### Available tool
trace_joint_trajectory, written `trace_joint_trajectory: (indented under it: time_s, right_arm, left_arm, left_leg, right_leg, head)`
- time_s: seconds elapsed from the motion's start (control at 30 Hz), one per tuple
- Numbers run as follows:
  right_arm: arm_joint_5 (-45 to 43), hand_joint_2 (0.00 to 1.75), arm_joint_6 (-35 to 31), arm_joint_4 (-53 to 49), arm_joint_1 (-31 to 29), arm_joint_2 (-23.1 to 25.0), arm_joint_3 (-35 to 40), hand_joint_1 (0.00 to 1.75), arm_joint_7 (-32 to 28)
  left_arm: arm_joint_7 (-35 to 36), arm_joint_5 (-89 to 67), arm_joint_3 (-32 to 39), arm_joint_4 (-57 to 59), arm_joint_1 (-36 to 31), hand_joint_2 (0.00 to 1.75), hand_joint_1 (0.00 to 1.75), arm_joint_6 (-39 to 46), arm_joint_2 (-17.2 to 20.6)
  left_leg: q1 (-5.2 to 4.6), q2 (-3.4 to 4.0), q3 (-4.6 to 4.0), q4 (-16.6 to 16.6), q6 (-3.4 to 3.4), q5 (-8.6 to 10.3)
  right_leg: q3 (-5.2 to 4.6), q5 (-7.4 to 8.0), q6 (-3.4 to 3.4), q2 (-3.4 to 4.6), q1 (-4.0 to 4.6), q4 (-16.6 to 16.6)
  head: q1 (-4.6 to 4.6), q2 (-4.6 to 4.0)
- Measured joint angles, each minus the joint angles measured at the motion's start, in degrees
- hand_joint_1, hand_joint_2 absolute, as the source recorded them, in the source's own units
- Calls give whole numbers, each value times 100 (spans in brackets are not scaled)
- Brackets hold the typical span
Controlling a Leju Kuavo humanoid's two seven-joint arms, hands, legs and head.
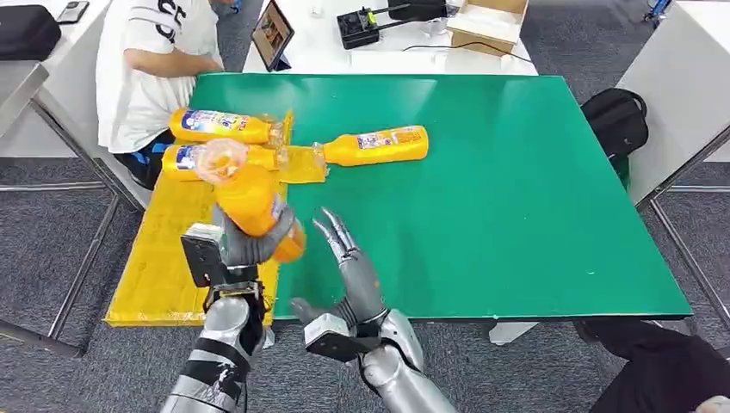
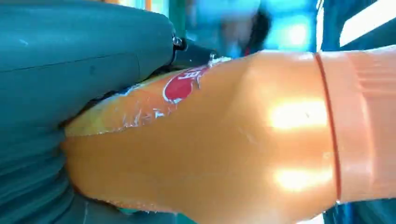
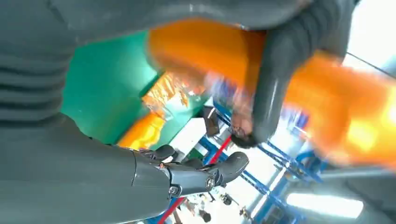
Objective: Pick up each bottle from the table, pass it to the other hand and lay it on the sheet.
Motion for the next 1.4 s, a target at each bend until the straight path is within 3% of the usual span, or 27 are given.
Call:
trace_joint_trajectory:
  time_s: [0.17, 0.37, 0.53, 0.63, 0.7, 0.83, 0.9, 1.1, 1.4]
  right_arm:
    - [-438, 0, -193, -880, 158, -22, -59, 0, -11]
    - [-781, 0, -488, -1619, 372, -63, -64, 0, -11]
    - [-1067, 0, -682, -1880, 467, -109, 32, 0, -11]
    - [-1165, 0, -699, -1896, 474, -133, 107, 0, -11]
    - [-1207, 0, -706, -1909, 492, -142, 142, 0, -11]
    - [-1360, 0, -732, -1911, 492, -160, 221, 0, -11]
    - [-1432, 0, -737, -1909, 491, -168, 249, 0, -11]
    - [-1469, 0, -828, -1909, 487, -188, 343, 0, -11]
    - [-1506, 0, -789, -1907, 487, -197, 391, 0, -11]
  left_arm:
    - [9, -1115, 166, 335, -385, 175, 175, 1428, 321]
    - [15, -2528, 818, 584, -536, 175, 175, 1548, 380]
    - [36, -5526, 1974, 1053, -812, 175, 175, 1546, 260]
    - [504, -7193, 2528, 1305, -919, 175, 175, 1548, 251]
    - [836, -7503, 2658, 1408, -932, 175, 175, 1548, 264]
    - [2191, -7687, 2174, 1714, -970, 175, 175, 1548, 596]
    - [2536, -7704, 1794, 1937, -1033, 175, 175, 1548, 759]
    - [2723, -7730, 1073, 2679, -1205, 175, 175, 1548, 1086]
    - [2824, -7713, 693, 3489, -1395, 175, 175, 1550, 1270]
  left_leg:
    - [3, 2, 1, 0, -1, 1]
    - [2, 0, 0, 0, -1, 1]
    - [2, 9, 1, 0, -1, 0]
    - [3, 11, 4, 0, -1, 0]
    - [4, 9, 4, 0, -1, 1]
    - [4, 12, 4, 0, -2, 1]
    - [4, 1, 1, 0, -2, 1]
    - [2, 8, 1, 0, -1, 0]
    - [4, 8, 1, 0, -1, 0]
  right_leg:
    - [0, 0, -1, 1, 3, 2]
    - [-3, -1, -1, 1, 1, 1]
    - [-3, 0, -1, 5, 2, 1]
    - [-4, 0, -1, 6, 2, 1]
    - [-4, 0, -1, 6, 3, 2]
    - [-8, 0, -2, 10, 3, 2]
    - [-5, -1, -2, 7, 3, 2]
    - [-4, -1, -2, 9, 1, 2]
    - [-5, -1, -2, 9, 3, 3]
  head:
    - [0, 0]
    - [2, 0]
    - [2, 0]
    - [0, 0]
    - [0, 0]
    - [0, 0]
    - [0, 0]
    - [0, 0]
    - [0, 0]
